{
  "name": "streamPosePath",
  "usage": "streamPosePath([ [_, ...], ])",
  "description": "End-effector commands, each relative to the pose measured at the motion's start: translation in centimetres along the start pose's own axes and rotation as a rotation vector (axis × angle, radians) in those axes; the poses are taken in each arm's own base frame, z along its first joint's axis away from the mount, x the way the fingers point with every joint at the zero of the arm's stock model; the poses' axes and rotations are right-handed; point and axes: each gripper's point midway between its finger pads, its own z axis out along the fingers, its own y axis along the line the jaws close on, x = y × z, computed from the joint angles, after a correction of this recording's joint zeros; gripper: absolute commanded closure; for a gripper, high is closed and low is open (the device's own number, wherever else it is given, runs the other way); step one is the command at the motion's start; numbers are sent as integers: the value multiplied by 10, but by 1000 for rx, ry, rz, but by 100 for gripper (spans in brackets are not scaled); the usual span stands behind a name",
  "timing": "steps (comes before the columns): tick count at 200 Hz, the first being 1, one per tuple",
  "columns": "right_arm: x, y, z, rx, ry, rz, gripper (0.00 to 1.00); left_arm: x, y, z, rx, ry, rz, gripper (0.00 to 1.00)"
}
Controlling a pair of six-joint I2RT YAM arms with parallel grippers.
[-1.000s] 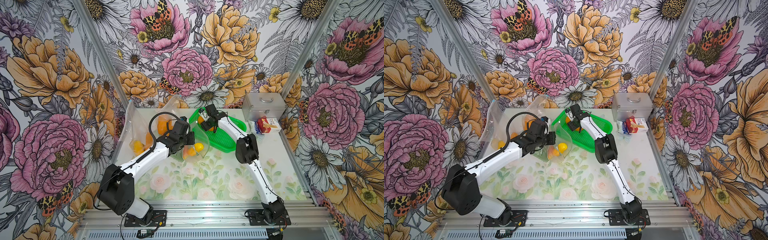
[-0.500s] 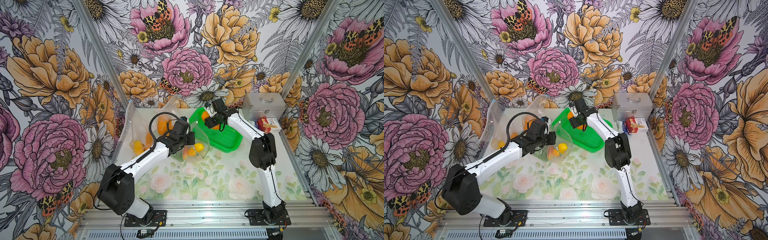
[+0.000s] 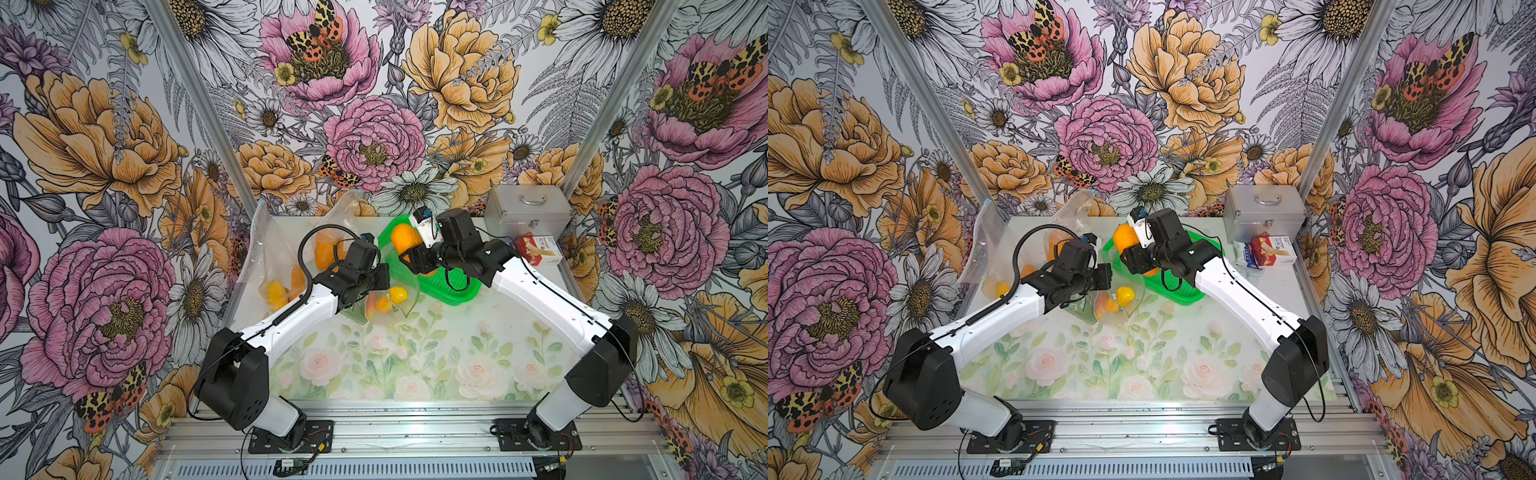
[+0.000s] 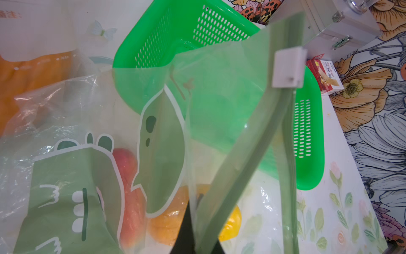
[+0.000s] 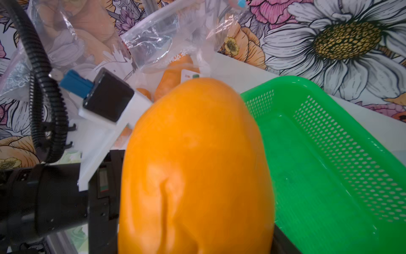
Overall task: Place the mango in a zip-top bag and seal the zipper
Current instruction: Place the mango in the zipper food storage bag.
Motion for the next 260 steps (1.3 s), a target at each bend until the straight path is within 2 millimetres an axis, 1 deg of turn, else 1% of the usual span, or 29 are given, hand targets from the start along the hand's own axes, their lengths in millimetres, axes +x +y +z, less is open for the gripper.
streamPosePath([
  [1, 22, 7, 11, -17, 40, 104, 68, -23, -9, -11, 39, -66, -3, 100],
  [23, 38, 11, 21, -11, 75, 149, 69, -23, -10, -13, 44, -70, -4, 100],
  [43, 48, 8, 30, 11, 100, 173, 69, -24, -11, -16, 51, -76, -4, 100],
  [76, 55, 5, 45, 23, 137, 211, 68, -26, -17, -23, 69, -90, -2, 100],
  [109, 60, -4, 58, 76, 180, 234, 68, -25, -26, -28, 90, -95, 16, 100],
  [121, 60, -6, 60, 90, 183, 242, 68, -24, -31, -28, 102, -91, 23, 100],
  [146, 55, -9, 62, 111, 173, 252, 63, -16, -39, -24, 121, -67, 36, 100],
  [182, 31, -7, 65, 106, 146, 232, 55, -3, -49, -23, 141, -40, 43, 100],
  [198, 27, -9, 68, 120, 150, 226, 46, 1, -50, -22, 146, -29, 38, 100],
  [215, 29, -11, 72, 132, 157, 223, 27, 3, -48, -20, 136, -27, 38, 100],
  [237, 33, -13, 70, 147, 162, 214, 16, 0, -43, -20, 125, -32, 28, 100],
  [239, 34, -13, 70, 148, 163, 214, 13, 0, -42, -19, 124, -33, 27, 100],
  [240, 34, -13, 70, 148, 163, 214, 13, 0, -41, -19, 123, -32, 27, 100],
  [241, 34, -14, 69, 149, 162, 212, 9, -1, -41, -19, 123, -33, 26, 100],
  [246, 34, -14, 67, 151, 160, 210, 3, -1, -40, -19, 122, -34, 25, 100],
  [251, 34, -14, 65, 155, 159, 207, 1, -3, -39, -20, 120, -36, 20, 100],
  [260, 35, -15, 61, 159, 155, 202, 1, -5, -36, -19, 114, -39, 15, 100],
])
